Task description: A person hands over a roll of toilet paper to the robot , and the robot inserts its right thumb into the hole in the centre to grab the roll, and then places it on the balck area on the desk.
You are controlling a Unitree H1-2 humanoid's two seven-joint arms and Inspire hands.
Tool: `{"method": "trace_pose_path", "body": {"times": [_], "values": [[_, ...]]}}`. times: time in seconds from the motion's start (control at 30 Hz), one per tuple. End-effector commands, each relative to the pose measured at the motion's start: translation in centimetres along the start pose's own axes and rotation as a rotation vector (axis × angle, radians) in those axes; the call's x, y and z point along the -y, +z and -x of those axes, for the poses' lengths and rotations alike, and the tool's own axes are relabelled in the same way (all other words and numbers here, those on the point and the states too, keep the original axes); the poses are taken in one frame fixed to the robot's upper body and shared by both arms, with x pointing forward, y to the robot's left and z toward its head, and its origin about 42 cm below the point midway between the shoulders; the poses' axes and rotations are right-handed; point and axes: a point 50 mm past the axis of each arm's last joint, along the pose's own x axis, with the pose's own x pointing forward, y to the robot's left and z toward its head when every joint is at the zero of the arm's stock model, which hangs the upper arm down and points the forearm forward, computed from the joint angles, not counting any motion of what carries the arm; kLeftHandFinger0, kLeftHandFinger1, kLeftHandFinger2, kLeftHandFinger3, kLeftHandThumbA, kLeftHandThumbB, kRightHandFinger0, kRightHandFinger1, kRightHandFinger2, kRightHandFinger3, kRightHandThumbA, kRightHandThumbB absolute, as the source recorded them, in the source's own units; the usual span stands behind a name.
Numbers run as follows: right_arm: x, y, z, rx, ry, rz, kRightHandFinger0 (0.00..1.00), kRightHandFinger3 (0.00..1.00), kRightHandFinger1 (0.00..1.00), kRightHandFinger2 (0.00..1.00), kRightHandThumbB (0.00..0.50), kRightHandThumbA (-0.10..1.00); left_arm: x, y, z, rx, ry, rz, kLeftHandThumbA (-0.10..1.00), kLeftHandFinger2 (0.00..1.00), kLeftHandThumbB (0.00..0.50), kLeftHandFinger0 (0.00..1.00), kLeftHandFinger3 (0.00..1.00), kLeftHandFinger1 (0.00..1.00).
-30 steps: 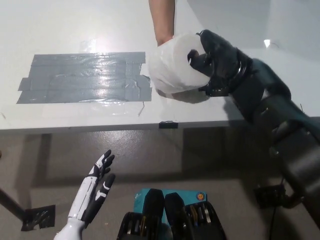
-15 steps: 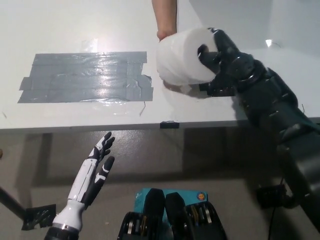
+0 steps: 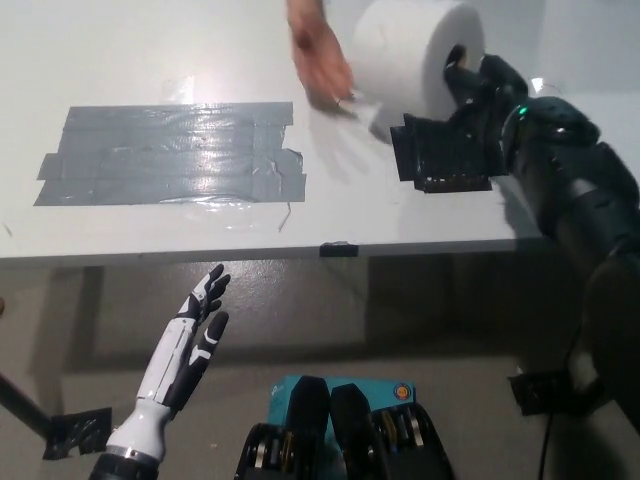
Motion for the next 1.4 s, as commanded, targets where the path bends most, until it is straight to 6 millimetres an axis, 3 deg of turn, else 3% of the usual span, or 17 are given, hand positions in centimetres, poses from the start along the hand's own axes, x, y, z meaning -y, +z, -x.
{"method": "trace_pose_path", "body": {"times": [0.0,0.27,0.4,0.43,0.53,0.57,0.73,0.87,0.93,0.97,1.03,1.07,1.13,1.17,1.23,1.3,1.37], "values": [[-0.6,8.7,0.9,0.146,0.159,-0.14,0.0,1.0,0.51,0.94,0.114,-0.1,-0.7,0.1,0.3,0.036,0.011,-0.01,0.97,1.0,0.141,1.0,1.0,1.0],[1.9,10.9,1.6,0.144,0.1,-0.045,0.0,1.0,0.56,1.0,0.122,-0.1,-0.9,0.0,0.6,0.023,0.011,-0.023,0.97,1.0,0.129,1.0,1.0,1.0],[3.0,12.2,2.1,0.155,0.059,0.202,0.0,1.0,0.61,1.0,0.103,-0.1,-1.0,-0.1,0.7,0.027,0.016,-0.022,0.97,1.0,0.133,1.0,1.0,1.0],[3.6,12.5,2.3,0.142,0.015,0.33,0.04,1.0,0.65,1.0,0.131,-0.1,-0.9,-0.1,0.8,0.027,0.016,-0.017,0.96,1.0,0.122,1.0,1.0,1.0],[4.1,12.5,2.4,0.147,-0.03,0.585,0.13,1.0,0.65,1.0,0.153,-0.1,-0.9,-0.2,1.0,0.022,0.017,-0.008,0.95,1.0,0.124,1.0,1.0,1.0],[4.4,12.5,2.4,0.143,-0.046,0.641,0.12,1.0,0.6,0.97,0.16,-0.1,-0.9,-0.2,1.0,0.02,0.018,-0.01,0.95,1.0,0.126,1.0,1.0,1.0],[5.4,12.2,2.5,0.098,-0.085,0.702,0.23,1.0,0.63,0.91,0.167,-0.1,-0.9,-0.3,1.0,0.028,0.018,-0.015,0.95,1.0,0.119,1.0,1.0,1.0],[5.9,11.9,2.5,0.049,-0.11,0.882,0.26,1.0,0.65,0.9,0.168,-0.1,-0.8,-0.2,1.1,0.017,0.02,-0.017,0.96,1.0,0.129,1.0,1.0,1.0],[6.0,11.7,2.5,0.046,-0.111,0.901,0.27,0.89,0.62,0.84,0.18,-0.1,-0.8,-0.2,1.1,0.021,0.02,-0.019,0.96,1.0,0.126,1.0,1.0,1.0],[6.0,11.6,2.5,0.044,-0.1,0.927,0.27,0.84,0.65,0.88,0.167,-0.1,-0.9,-0.2,1.2,0.024,0.019,-0.02,0.95,1.0,0.116,1.0,1.0,1.0],[6.2,11.1,2.5,0.033,-0.08,0.965,0.3,0.88,0.74,1.0,0.136,-0.1,-0.9,-0.2,1.1,0.024,0.019,-0.016,0.95,1.0,0.121,1.0,1.0,1.0],[6.3,10.9,2.5,0.028,-0.076,0.974,0.35,0.95,0.82,1.0,0.133,-0.1,-0.9,-0.2,1.1,0.026,0.018,-0.017,0.95,1.0,0.123,1.0,1.0,1.0],[6.4,10.6,2.4,0.014,-0.067,1.012,0.38,0.99,0.86,1.0,0.126,-0.1,-0.9,-0.2,1.0,0.024,0.019,-0.02,0.95,1.0,0.125,1.0,1.0,1.0],[6.5,10.4,2.4,0.006,-0.042,1.039,0.55,0.96,0.98,1.0,0.133,-0.1,-0.9,-0.2,1.0,0.024,0.019,-0.021,0.96,1.0,0.126,1.0,1.0,1.0],[6.5,10.2,2.4,-0.011,-0.026,1.06,0.52,0.95,0.96,1.0,0.151,-0.1,-0.9,-0.2,1.0,0.023,0.018,-0.021,0.96,1.0,0.128,1.0,1.0,1.0],[6.4,10.0,2.4,-0.04,-0.012,1.095,0.61,0.97,0.97,1.0,0.157,-0.1,-0.9,-0.3,1.1,0.02,0.018,-0.014,0.96,1.0,0.138,1.0,1.0,1.0],[6.3,9.9,2.3,-0.065,-0.013,1.117,0.46,0.93,0.81,0.91,0.171,-0.1,-0.8,-0.3,1.0,0.024,0.019,-0.014,0.96,1.0,0.138,1.0,1.0,1.0]]}}
